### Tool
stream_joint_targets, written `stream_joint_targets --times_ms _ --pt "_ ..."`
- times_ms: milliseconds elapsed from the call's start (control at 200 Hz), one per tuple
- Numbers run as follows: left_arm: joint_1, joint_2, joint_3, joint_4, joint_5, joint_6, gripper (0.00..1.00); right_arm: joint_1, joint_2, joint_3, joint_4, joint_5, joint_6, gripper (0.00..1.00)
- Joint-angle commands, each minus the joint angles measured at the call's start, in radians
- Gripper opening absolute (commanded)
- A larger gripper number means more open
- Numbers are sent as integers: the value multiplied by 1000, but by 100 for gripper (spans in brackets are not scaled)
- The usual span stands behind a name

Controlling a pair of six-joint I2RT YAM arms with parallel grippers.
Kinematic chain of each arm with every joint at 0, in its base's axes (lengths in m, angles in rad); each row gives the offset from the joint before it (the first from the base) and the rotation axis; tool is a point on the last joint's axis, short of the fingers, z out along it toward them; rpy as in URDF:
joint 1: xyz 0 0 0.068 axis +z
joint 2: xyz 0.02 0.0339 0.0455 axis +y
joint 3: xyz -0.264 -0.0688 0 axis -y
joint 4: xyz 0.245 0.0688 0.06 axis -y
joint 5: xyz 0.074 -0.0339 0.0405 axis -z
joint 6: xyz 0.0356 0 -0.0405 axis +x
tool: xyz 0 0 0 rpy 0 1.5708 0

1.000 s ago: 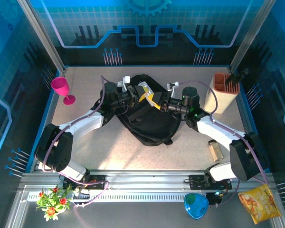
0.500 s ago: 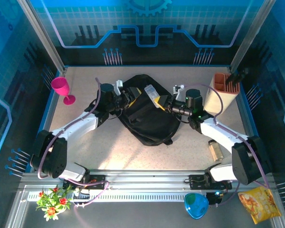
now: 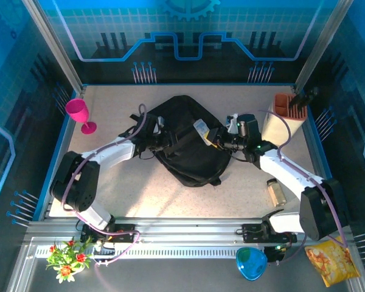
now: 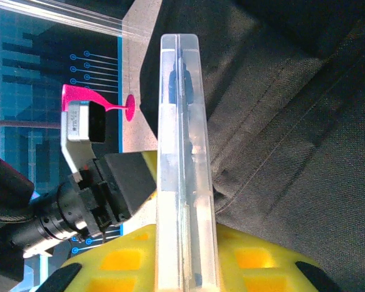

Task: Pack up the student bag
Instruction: Adjust the student bag at the top-center of the table.

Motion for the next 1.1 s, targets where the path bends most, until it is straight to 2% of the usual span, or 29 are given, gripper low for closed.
stream_joint_targets --times_ms 0,285,510,630,795,1091 --pt "-41 17 48 -50 23 84 37 14 29 70 -94 25 -40 16" --pt "-132 26 59 -75 15 161 21 89 151 209 -225 44 -71 16" --pt "-174 41 46 -84 -24 183 20 115 233 240 -327 61 -54 12" --pt "-174 26 46 -97 -43 191 22 114 192 178 -377 105 -60 12" --pt "-175 -5 83 -155 -114 234 31 108 121 81 -392 159 -47 12" --pt "-186 54 239 -307 -292 318 44 88 149 -11 -343 145 42 12"
